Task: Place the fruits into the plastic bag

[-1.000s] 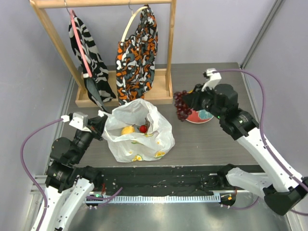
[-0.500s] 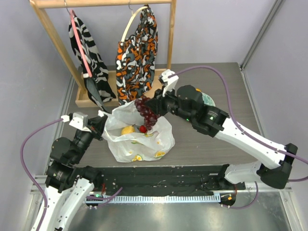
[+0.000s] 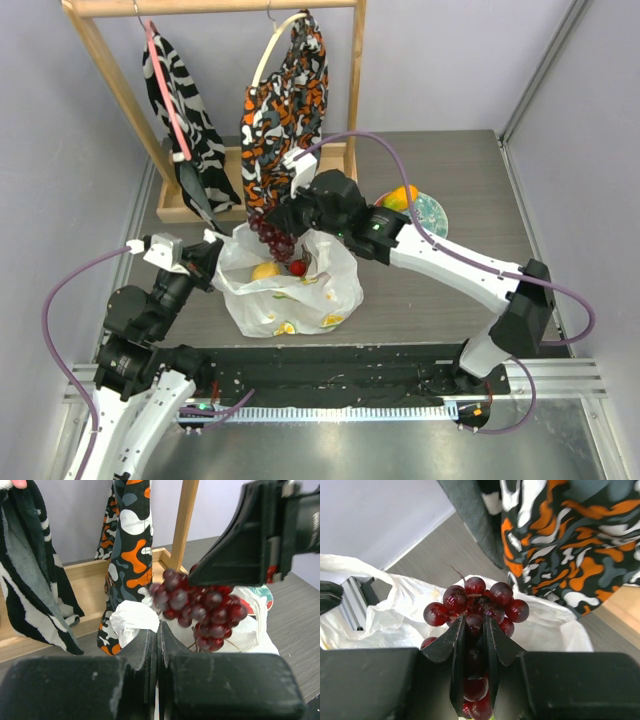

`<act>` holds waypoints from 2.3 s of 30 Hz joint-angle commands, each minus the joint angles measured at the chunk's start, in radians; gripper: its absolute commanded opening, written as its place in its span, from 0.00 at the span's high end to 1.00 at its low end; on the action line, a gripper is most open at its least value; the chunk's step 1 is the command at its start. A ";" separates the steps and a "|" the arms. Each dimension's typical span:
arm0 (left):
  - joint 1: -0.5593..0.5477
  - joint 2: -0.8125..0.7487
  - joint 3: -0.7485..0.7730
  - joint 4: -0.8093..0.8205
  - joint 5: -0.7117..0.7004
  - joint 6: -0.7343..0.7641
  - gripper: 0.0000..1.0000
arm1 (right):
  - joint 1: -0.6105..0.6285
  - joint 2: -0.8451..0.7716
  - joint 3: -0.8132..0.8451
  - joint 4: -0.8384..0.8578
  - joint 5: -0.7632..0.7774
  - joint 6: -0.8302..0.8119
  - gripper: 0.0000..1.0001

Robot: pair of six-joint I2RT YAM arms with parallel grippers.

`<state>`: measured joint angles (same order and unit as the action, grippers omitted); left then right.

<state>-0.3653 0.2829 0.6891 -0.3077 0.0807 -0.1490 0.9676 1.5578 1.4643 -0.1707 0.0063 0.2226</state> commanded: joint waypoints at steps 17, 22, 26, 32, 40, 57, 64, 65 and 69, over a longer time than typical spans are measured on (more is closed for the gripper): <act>0.000 -0.014 0.010 0.021 0.013 -0.003 1.00 | 0.126 0.218 -0.056 -0.111 0.089 0.077 0.99; 0.000 -0.016 0.010 0.022 0.011 -0.003 1.00 | 0.128 0.258 -0.055 -0.131 0.158 0.090 0.99; 0.000 -0.021 0.010 0.022 0.008 -0.001 1.00 | 0.128 0.317 -0.021 -0.161 0.225 0.113 0.97; 0.000 -0.014 0.010 0.021 0.010 -0.001 1.00 | 0.126 0.314 -0.002 -0.165 0.195 0.115 0.62; 0.000 -0.016 0.010 0.022 0.010 -0.001 1.00 | 0.126 0.206 -0.053 -0.078 0.089 0.116 0.15; 0.000 -0.008 0.010 0.022 0.013 -0.001 1.00 | 0.126 -0.005 -0.188 0.220 -0.063 0.199 0.09; 0.000 -0.005 0.009 0.022 0.010 -0.001 1.00 | 0.128 -0.126 -0.274 0.341 -0.180 0.227 0.10; 0.000 -0.005 0.010 0.021 0.010 -0.001 1.00 | 0.126 -0.151 -0.277 0.341 -0.177 0.227 0.11; 0.000 -0.005 0.009 0.022 0.008 -0.001 1.00 | 0.126 -0.206 -0.295 0.326 -0.125 0.207 0.12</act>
<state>-0.3653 0.2737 0.6891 -0.3080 0.0803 -0.1493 1.0908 1.4303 1.1801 0.0891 -0.1337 0.4309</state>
